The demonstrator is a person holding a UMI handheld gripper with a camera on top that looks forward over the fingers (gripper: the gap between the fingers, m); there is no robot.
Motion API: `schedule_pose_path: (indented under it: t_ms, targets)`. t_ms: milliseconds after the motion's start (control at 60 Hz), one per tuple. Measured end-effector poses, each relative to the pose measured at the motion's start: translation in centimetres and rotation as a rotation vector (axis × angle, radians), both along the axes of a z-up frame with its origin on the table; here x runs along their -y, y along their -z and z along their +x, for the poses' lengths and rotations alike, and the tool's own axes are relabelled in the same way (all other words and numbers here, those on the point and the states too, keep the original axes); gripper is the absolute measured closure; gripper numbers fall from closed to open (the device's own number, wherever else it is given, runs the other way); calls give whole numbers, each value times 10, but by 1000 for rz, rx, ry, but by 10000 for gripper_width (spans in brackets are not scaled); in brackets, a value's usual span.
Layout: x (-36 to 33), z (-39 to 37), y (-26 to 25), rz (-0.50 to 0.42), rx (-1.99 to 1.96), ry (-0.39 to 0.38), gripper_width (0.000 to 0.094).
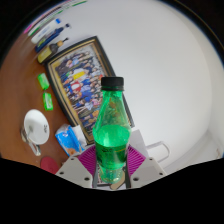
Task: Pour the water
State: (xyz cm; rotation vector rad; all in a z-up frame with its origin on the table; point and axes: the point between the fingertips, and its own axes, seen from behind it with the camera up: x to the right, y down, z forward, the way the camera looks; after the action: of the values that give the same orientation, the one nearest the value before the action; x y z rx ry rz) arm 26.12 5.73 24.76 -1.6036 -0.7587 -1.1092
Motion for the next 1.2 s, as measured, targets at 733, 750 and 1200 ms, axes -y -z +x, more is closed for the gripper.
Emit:
schedule_pose_path:
  t_ms: [733, 750, 1200]
  targets:
    - [-8, 16, 149, -22, -1153, 95, 562]
    - [-8, 17, 152, -24, -1155, 98, 562]
    - [-1, 15, 169, -57, -1158, 115, 245]
